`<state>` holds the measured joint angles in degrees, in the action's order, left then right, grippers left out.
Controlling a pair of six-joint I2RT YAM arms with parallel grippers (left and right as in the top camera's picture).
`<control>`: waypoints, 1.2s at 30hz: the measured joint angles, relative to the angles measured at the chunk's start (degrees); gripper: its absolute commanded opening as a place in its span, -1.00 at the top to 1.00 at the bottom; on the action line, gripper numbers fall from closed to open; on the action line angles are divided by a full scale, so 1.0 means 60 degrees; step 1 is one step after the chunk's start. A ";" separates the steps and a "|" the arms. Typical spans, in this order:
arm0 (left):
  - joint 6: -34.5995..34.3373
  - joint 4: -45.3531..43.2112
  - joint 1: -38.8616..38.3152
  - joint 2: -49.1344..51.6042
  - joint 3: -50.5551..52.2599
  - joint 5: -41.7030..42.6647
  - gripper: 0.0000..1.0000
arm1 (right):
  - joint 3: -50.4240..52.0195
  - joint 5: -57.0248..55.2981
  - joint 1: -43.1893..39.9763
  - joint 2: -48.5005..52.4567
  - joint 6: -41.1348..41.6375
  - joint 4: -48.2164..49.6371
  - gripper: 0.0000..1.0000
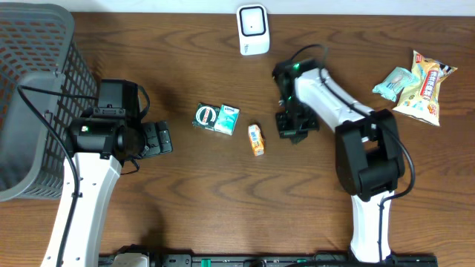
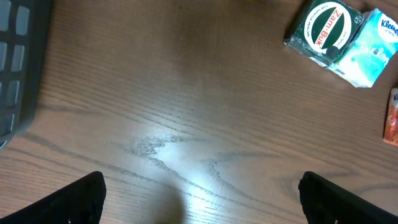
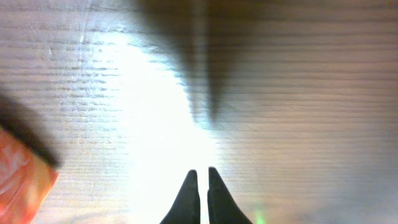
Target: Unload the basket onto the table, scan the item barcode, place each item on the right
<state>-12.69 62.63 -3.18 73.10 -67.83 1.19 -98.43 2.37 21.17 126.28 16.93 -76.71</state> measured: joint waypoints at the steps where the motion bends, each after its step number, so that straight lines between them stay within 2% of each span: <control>1: 0.0000 0.0000 0.0000 0.0000 0.0000 0.0000 -0.95 | -0.0255 -0.0029 -0.0047 0.0000 -0.0025 -0.0222 0.98; 7: 0.0000 0.0000 0.0000 0.0000 0.0000 -0.0004 -0.96 | -0.1792 -0.0084 0.0051 0.0000 -0.0233 -0.1326 0.98; 14: -0.0004 0.0000 0.0000 0.0000 0.0000 0.0000 -0.96 | -0.2521 -0.0084 0.0576 -0.0270 -0.0288 -0.1450 0.97; 28: -0.0004 0.0000 0.0000 0.0000 0.0000 -0.0004 -0.96 | -0.2535 -0.0076 0.2801 -0.0397 -0.0627 -0.0204 0.98; 36: -0.0004 0.0000 0.0000 0.0000 0.0000 -0.0004 -0.95 | -0.2441 -0.0080 0.3475 -0.0397 -0.0630 0.0659 0.98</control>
<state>-12.71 62.63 -3.18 73.10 -67.83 1.17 -113.08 1.89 42.02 123.90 13.15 -72.75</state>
